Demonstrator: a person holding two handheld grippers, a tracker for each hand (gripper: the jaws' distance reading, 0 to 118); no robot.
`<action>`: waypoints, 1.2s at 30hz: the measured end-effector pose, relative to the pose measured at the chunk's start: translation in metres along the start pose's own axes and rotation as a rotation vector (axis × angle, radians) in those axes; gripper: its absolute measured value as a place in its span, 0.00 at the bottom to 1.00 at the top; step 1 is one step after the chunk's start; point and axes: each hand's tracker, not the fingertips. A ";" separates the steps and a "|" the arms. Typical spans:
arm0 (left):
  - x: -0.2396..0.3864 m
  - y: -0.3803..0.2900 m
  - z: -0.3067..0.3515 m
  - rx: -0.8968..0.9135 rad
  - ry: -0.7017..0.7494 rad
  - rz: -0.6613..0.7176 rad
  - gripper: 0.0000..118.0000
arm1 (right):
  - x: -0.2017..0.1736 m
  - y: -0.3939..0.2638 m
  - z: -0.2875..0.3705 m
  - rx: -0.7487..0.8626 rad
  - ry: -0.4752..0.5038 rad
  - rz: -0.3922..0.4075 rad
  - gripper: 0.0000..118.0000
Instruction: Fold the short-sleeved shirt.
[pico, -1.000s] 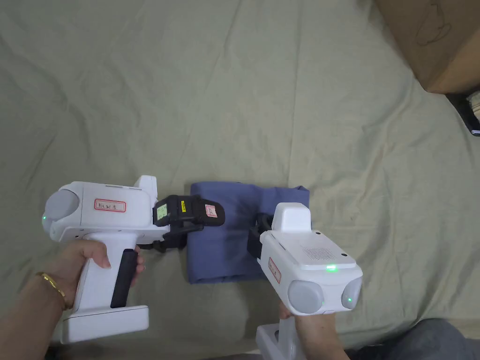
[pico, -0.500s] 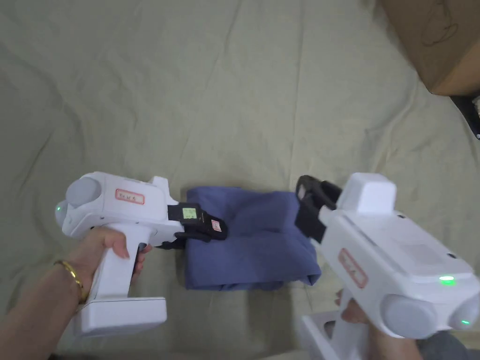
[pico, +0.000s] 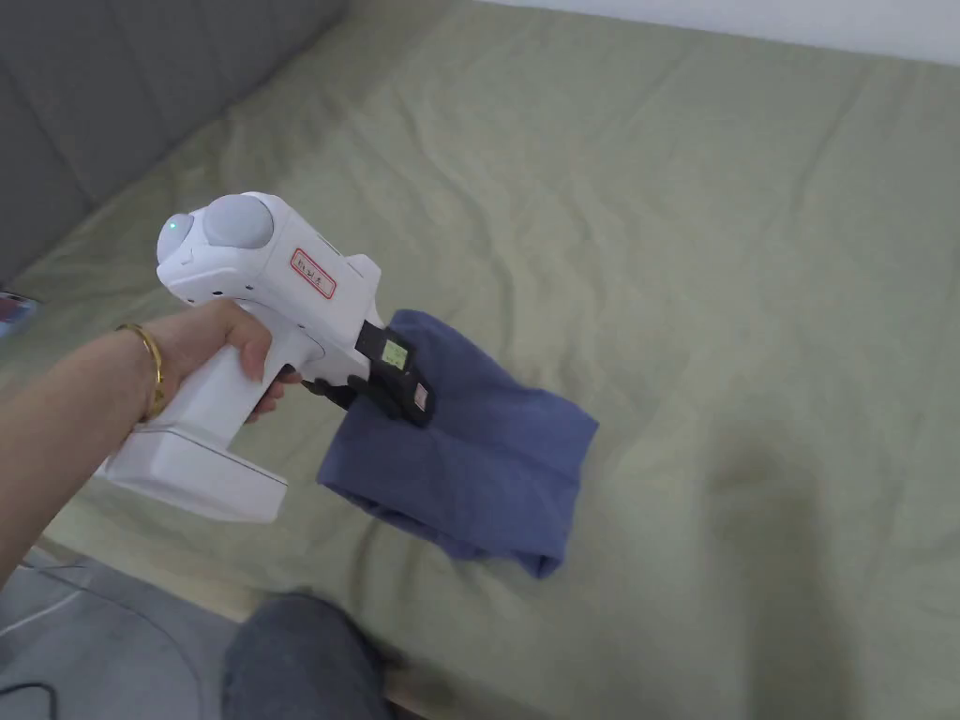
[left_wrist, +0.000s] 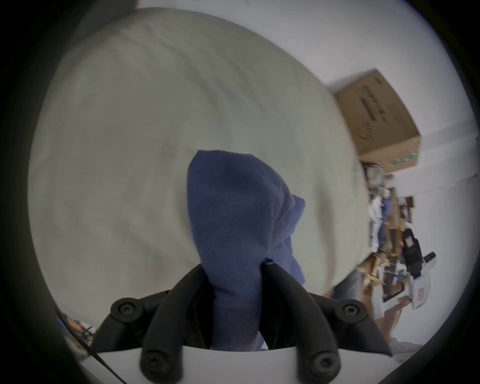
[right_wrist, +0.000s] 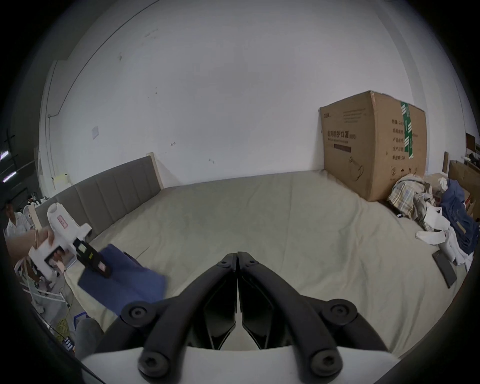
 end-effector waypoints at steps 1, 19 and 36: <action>-0.022 0.004 0.011 0.009 0.054 0.021 0.15 | -0.005 -0.004 -0.003 -0.022 0.009 0.013 0.00; -0.133 0.011 0.095 0.570 0.950 0.184 0.73 | -0.037 -0.005 -0.023 -0.119 0.029 0.106 0.00; 0.226 -0.053 0.117 1.363 0.418 -0.361 0.00 | 0.004 0.099 0.046 0.268 -0.138 0.156 0.00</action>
